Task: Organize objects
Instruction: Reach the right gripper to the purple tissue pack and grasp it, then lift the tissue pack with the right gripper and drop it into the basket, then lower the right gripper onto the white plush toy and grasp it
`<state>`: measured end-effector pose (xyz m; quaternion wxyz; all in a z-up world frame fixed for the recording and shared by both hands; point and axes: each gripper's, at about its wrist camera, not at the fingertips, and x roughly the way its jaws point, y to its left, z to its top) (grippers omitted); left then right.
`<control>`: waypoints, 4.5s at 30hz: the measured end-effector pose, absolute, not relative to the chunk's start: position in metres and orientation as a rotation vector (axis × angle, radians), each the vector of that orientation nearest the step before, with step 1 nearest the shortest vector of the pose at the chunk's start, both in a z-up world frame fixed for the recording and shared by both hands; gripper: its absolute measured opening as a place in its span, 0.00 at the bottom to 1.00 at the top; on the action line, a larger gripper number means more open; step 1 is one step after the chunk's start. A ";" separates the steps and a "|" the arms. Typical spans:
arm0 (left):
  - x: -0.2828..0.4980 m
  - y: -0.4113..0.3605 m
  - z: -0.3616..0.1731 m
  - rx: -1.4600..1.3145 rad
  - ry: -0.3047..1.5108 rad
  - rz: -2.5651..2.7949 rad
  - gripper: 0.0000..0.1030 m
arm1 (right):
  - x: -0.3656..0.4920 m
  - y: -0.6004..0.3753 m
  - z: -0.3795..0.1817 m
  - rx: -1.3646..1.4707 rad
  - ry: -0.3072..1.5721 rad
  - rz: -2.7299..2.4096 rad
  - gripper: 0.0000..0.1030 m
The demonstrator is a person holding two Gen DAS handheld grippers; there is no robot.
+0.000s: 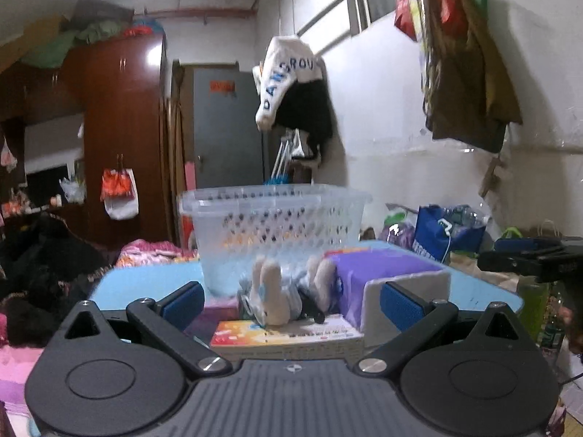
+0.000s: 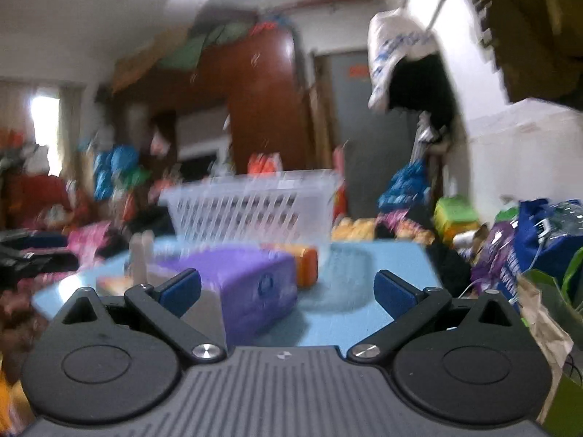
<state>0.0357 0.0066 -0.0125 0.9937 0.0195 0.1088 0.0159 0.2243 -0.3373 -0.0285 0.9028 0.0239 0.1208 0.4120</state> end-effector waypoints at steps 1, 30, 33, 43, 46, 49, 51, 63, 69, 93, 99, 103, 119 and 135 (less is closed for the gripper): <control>0.039 0.006 -0.016 0.030 0.217 0.022 1.00 | 0.226 -0.338 -0.030 0.066 0.256 0.882 1.00; 0.096 -0.021 -0.052 0.080 0.248 -0.304 0.50 | 0.242 -0.303 -0.050 -0.035 0.274 1.162 0.55; 0.092 -0.021 -0.053 0.070 0.225 -0.307 0.49 | 0.234 -0.303 -0.048 -0.061 0.248 1.149 0.54; 0.065 -0.027 -0.040 0.093 0.107 -0.306 0.44 | 0.212 -0.307 -0.028 -0.109 0.143 1.126 0.50; 0.060 -0.028 -0.032 0.106 0.078 -0.306 0.44 | 0.208 -0.306 -0.017 -0.122 0.107 1.122 0.50; 0.058 -0.026 -0.020 0.112 0.055 -0.303 0.44 | 0.207 -0.301 -0.002 -0.141 0.067 1.117 0.49; 0.059 -0.025 -0.008 0.120 0.031 -0.297 0.44 | 0.210 -0.298 0.012 -0.140 0.038 1.123 0.49; 0.140 0.003 0.084 0.172 0.028 -0.217 0.44 | 0.286 -0.232 0.079 -0.193 0.034 1.119 0.48; 0.204 0.027 0.096 0.147 0.098 -0.185 0.44 | 0.340 -0.192 0.078 -0.201 0.115 1.101 0.48; 0.254 0.056 0.066 0.098 0.175 0.014 0.95 | 0.349 -0.197 0.053 -0.228 0.178 0.884 1.00; 0.191 0.051 0.055 -0.009 0.223 0.079 0.98 | 0.300 -0.267 0.020 -0.032 0.289 0.956 1.00; 0.146 0.052 0.029 -0.105 0.259 0.018 0.98 | 0.292 -0.283 -0.022 0.020 0.423 0.954 1.00; 0.082 0.048 -0.011 -0.058 0.189 0.105 0.98 | 0.275 -0.293 -0.040 0.039 0.349 0.930 1.00; 0.080 0.024 -0.005 -0.007 0.246 0.106 0.96 | 0.254 -0.283 -0.039 0.069 0.433 1.012 0.98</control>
